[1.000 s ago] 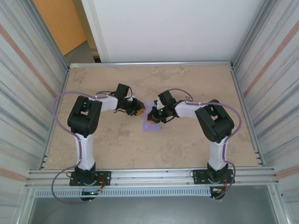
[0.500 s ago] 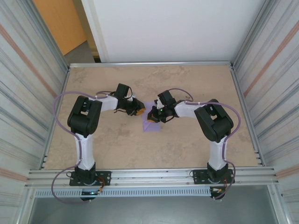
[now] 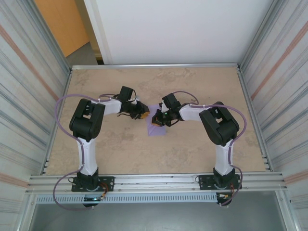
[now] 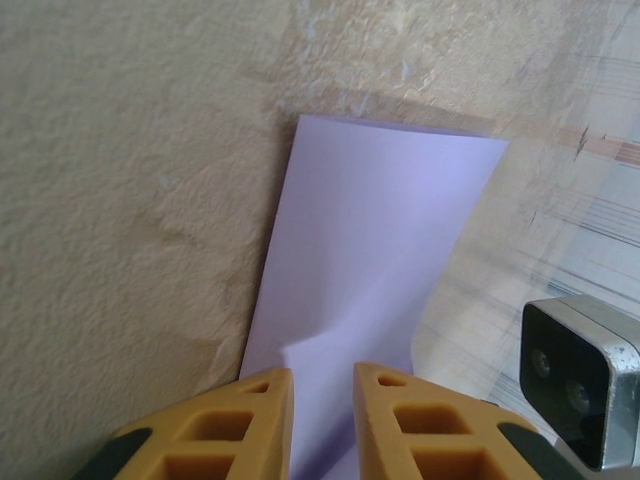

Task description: Fold a paper plane with a square sheet of paper (pick it up from the middle)

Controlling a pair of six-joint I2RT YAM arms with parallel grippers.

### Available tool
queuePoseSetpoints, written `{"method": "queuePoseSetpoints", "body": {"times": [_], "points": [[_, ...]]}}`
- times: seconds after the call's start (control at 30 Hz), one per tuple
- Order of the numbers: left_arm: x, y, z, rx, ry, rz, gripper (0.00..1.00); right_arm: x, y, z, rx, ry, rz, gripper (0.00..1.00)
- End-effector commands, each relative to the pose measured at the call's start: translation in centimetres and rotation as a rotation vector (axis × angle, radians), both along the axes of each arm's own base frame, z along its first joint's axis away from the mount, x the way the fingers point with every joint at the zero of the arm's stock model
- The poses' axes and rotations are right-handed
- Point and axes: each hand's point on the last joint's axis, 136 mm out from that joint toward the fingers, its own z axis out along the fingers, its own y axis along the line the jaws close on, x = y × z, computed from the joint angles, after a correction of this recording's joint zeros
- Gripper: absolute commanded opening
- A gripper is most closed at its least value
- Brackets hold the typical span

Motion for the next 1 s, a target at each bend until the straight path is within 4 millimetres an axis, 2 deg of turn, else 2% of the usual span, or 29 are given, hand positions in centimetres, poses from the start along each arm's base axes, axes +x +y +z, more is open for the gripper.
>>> {"method": "queuePoseSetpoints", "body": {"times": [0.0,0.97], "points": [[-3.93,1.99,-6.21,0.142,0.178,0.008,0.23,0.61,0.35,-0.18,-0.007,0.0,-0.021,0.03],[-4.0,1.96,-6.13,0.142,0.178,0.008,0.23,0.68,0.16,-0.94,-0.003,0.011,-0.022,0.04]]}}
